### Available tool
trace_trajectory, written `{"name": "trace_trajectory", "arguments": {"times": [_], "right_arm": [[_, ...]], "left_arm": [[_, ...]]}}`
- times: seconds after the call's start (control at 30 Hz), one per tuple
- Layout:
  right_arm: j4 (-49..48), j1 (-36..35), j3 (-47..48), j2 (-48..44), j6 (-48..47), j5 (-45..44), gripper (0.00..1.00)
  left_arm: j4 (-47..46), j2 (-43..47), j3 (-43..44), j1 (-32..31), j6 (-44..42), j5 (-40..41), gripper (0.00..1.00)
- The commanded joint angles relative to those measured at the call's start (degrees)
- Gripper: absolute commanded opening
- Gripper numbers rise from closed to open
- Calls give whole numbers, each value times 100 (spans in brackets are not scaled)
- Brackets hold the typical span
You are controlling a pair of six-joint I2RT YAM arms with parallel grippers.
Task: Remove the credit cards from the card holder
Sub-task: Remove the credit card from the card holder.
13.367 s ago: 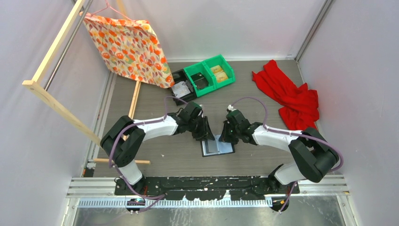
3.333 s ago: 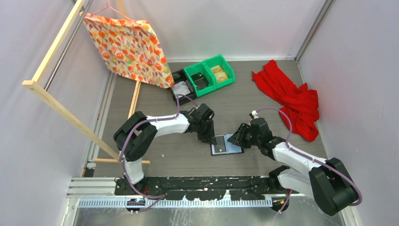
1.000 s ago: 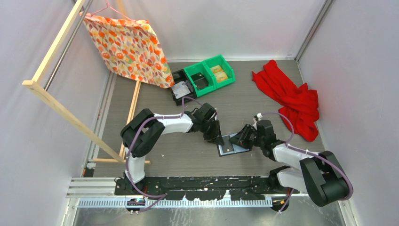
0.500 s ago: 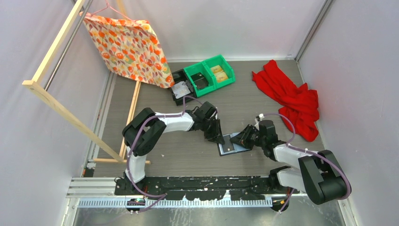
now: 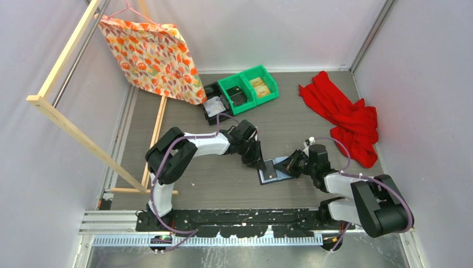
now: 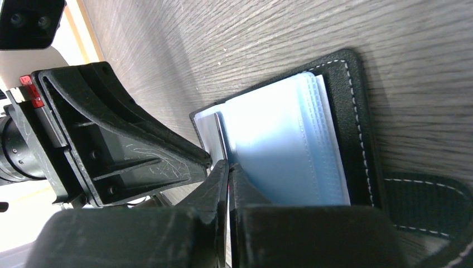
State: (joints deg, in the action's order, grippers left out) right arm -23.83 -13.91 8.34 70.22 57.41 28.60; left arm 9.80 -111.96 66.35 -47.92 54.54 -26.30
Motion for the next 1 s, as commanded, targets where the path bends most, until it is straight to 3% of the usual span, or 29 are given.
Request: {"name": "trace_trajectory", "arguments": {"times": [0.0,0.4,0.97], "right_arm": [[-489,24,-23,126,117,277,1],[653,146,-42,-673,-390,-60,1],[883,157,-104,-949,-260,-528,1]], "left_arm": [[180,-245,10,11,-234,355,17],[289,-137,-147,85,-327,391,17],[407,-349,24,395,-584,454,17]]}}
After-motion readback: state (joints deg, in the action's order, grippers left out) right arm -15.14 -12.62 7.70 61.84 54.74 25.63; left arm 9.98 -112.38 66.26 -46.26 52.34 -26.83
